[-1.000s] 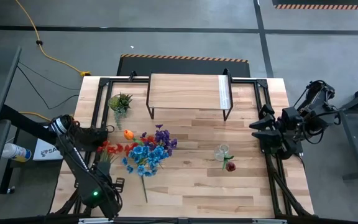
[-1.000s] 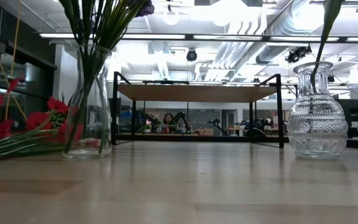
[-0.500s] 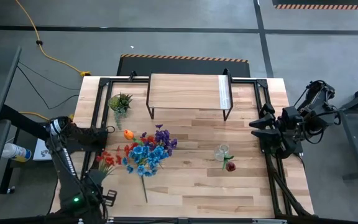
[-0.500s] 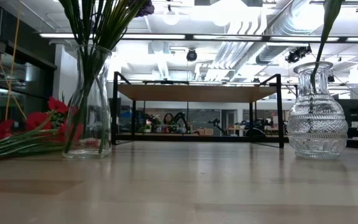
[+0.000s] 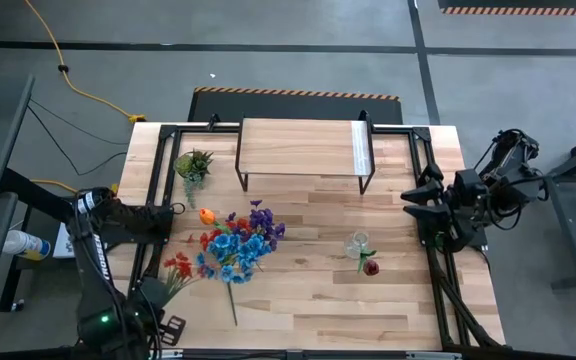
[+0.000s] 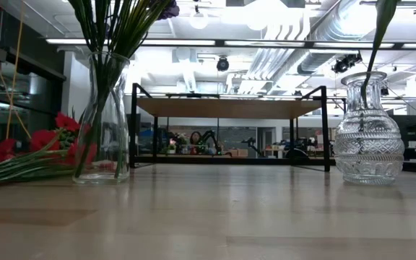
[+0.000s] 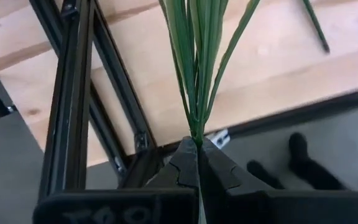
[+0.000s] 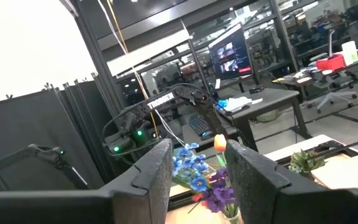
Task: Pick and place flowers into a vace then onto a shelf
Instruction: Put the right red flower into the right transparent flower vase
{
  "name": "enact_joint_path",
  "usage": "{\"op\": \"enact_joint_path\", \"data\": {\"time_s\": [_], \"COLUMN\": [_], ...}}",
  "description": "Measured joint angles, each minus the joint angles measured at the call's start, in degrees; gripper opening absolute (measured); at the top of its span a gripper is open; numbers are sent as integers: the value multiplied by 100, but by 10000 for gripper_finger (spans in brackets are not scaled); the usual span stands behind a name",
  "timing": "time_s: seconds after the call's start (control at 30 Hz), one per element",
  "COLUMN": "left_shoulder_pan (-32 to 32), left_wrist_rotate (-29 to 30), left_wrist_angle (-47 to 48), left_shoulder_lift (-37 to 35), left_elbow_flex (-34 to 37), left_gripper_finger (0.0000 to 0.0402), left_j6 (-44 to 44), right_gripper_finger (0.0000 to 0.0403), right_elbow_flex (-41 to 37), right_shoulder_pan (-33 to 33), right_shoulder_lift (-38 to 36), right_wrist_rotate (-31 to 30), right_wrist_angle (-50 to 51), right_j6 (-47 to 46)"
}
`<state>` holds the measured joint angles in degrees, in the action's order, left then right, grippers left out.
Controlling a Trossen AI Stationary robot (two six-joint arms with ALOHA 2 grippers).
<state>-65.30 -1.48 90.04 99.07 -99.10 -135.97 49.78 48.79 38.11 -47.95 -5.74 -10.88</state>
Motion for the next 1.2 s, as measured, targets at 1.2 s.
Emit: {"op": "enact_joint_path", "data": {"time_s": [1.2], "left_shoulder_pan": [7], "left_wrist_rotate": [152], "left_wrist_angle": [-2236], "left_shoulder_lift": [61], "left_elbow_flex": [-694], "left_gripper_finger": [31], "left_j6": [2590], "right_gripper_finger": [142], "right_elbow_flex": [-1], "right_shoulder_pan": [-2], "right_shoulder_lift": [11], "right_wrist_rotate": [-318], "right_wrist_angle": [-887], "right_j6": [1030]}}
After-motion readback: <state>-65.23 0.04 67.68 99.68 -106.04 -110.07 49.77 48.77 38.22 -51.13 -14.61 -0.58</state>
